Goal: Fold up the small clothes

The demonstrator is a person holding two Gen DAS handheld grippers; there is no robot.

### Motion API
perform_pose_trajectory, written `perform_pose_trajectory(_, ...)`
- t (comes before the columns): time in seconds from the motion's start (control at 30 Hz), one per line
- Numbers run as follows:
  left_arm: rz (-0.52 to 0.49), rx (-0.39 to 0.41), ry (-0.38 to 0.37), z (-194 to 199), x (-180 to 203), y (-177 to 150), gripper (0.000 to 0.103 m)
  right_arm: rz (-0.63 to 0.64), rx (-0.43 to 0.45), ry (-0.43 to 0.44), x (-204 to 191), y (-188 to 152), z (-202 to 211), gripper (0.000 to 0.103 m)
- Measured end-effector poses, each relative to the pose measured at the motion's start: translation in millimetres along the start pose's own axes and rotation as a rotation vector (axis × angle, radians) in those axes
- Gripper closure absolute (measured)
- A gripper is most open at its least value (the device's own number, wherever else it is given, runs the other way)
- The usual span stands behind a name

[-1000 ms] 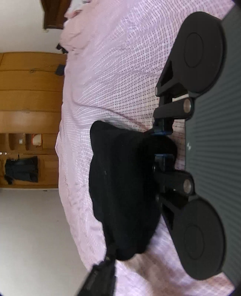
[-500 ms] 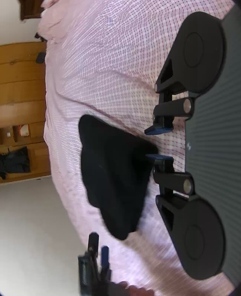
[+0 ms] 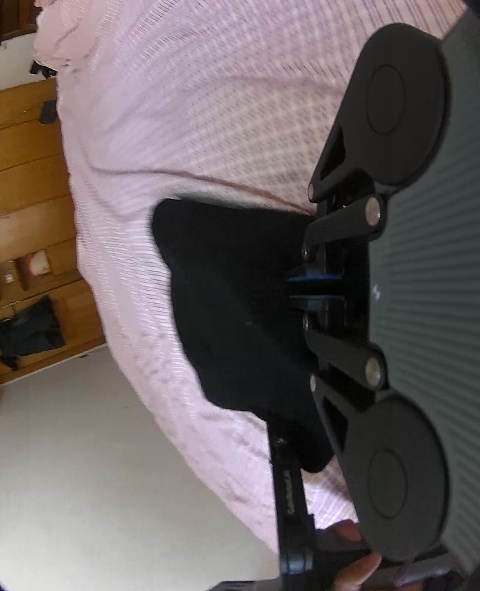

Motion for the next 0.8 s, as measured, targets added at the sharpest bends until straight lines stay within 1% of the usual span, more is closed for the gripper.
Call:
perform_pose_trajectory(0.03, -0.017, -0.003, 0.016, -3.0, 1.0, -2.4, 0.094, 0.0, -0.015, -0.005, 0.8, -5.8, -4.0, 0.098)
perform_pose_trajectory(0.07, -0.021, -0.005, 0.026, -6.2, 1.6, -5.2, 0.094, 0.009, -0.022, -0.009, 1.8, -9.2, -8.9, 0.102)
perform_pose_trajectory(0.13, -0.016, -0.004, 0.035, -10.1, 0.1, -8.1, 0.094, 0.051, -0.029, -0.03, 0.0, -12.8, -13.7, 0.103)
perform_pose_trajectory(0.27, 0.003, -0.001, 0.021, -5.1, -9.1, -8.1, 0.094, 0.156, -0.062, -0.069, -6.4, -11.6, -6.3, 0.103)
perform_pose_trajectory(0.37, 0.028, -0.006, 0.011, -4.1, -18.3, -5.3, 0.094, 0.195, -0.06, -0.097, -2.5, -7.9, 6.5, 0.102)
perform_pose_trajectory(0.4, 0.04, -0.007, -0.002, -1.4, -19.9, -4.6, 0.094, 0.197, -0.051, -0.098, -0.8, -5.1, 11.7, 0.101)
perform_pose_trajectory(0.43, 0.048, -0.008, -0.027, 1.8, -20.5, -4.0, 0.094, 0.187, -0.036, -0.081, 0.2, -2.8, 16.5, 0.1)
perform_pose_trajectory(0.5, 0.089, -0.014, -0.088, 13.4, -21.9, -1.8, 0.09, 0.146, -0.016, -0.013, 0.9, 1.1, 27.0, 0.093)
perform_pose_trajectory(0.53, 0.113, -0.018, -0.118, 20.0, -22.7, -1.2, 0.076, 0.122, -0.008, 0.012, 2.4, 3.2, 31.9, 0.091)
perform_pose_trajectory(0.57, 0.138, -0.019, -0.157, 26.1, -25.2, -1.1, 0.048, 0.088, 0.007, 0.035, 5.1, 5.7, 37.2, 0.086)
perform_pose_trajectory(0.6, 0.157, -0.009, -0.185, 34.5, -27.2, -0.4, 0.031, 0.05, 0.021, 0.059, 7.6, 7.4, 41.5, 0.07)
perform_pose_trajectory(0.63, 0.163, 0.006, -0.179, 43.8, -27.8, -0.2, 0.002, 0.006, 0.033, 0.08, 11.1, 9.6, 45.0, 0.059)
perform_pose_trajectory(0.67, 0.171, 0.033, -0.164, 50.8, -30.8, 0.0, 0.0, -0.036, 0.047, 0.095, 14.2, 11.8, 47.9, 0.038)
perform_pose_trajectory(0.7, 0.179, 0.05, -0.165, 55.6, -33.8, -0.3, 0.0, -0.063, 0.064, 0.099, 15.5, 12.1, 49.7, 0.032)
perform_pose_trajectory(0.73, 0.184, 0.04, -0.175, 58.7, -33.5, -1.4, 0.0, -0.076, 0.077, 0.094, 17.1, 12.6, 51.5, 0.032)
perform_pose_trajectory(0.8, 0.211, -0.007, -0.193, 52.3, -39.0, -8.3, 0.0, -0.084, 0.077, 0.086, 20.5, 10.6, 50.8, 0.031)
Point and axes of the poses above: each gripper's, at about its wrist camera, not at the fingertips, and z roughly against the way its jaws point, x to its right, y to its top, the point moved 8 cm from there along -z, roughly the way its jaws point, and after that the axes turned 7 degrees about y, right-handed, at the moved point
